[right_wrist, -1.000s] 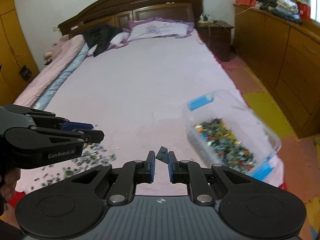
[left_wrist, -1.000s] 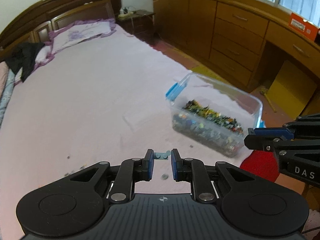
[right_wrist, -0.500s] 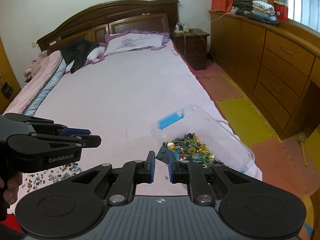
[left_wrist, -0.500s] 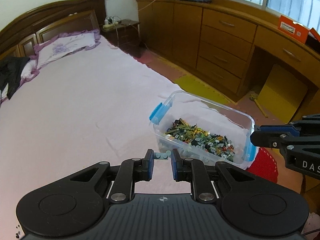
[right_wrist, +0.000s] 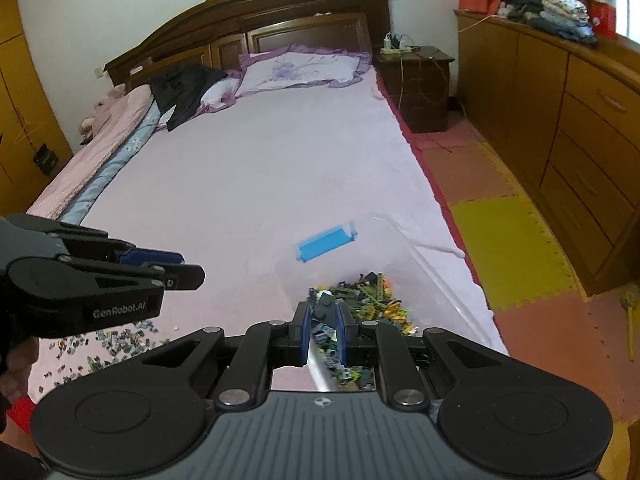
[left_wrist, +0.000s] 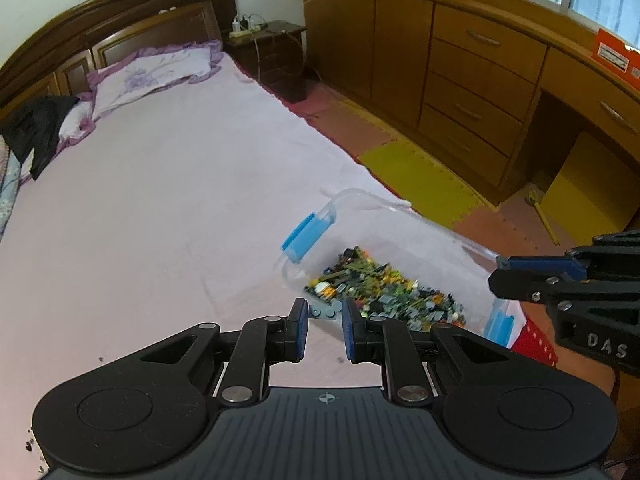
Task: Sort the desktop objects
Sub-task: 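Lower both grippers with their plates into the clear box, then open both grippers inside the box to drop the grey plates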
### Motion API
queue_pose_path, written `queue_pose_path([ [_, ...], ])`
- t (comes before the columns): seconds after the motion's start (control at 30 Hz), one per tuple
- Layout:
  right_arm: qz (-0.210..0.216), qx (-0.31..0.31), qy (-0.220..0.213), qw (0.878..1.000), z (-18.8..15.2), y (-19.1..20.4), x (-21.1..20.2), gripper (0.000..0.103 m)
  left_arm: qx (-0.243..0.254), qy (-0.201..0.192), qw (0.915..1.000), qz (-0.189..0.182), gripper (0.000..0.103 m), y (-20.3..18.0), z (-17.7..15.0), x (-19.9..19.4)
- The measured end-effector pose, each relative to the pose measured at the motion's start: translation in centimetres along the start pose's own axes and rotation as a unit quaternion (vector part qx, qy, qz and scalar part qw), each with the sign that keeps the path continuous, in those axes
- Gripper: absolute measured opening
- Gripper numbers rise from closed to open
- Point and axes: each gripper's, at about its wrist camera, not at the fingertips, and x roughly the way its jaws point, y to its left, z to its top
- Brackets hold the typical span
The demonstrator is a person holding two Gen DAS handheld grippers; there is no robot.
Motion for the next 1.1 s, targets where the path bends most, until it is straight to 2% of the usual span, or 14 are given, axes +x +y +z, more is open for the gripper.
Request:
queue_pose_path([
  [0.23,0.011,-0.01,0.009,1.0,0.3,-4.0,0.4,0.014,0.008,0.006,0.9999,0.002,0.02,-3.6,1.5,0.9],
  [0.5,0.023,-0.011,0.014,1.0,0.0,-6.1,0.5,0.014,0.017,0.027,0.9995,-0.001,0.02,-6.8,2.1,2.1],
  [1.1,0.033,-0.014,0.029,0.999,-0.4,-7.5,1.3,0.014,0.013,0.042,0.999,0.003,0.02,-8.4,2.6,2.8],
])
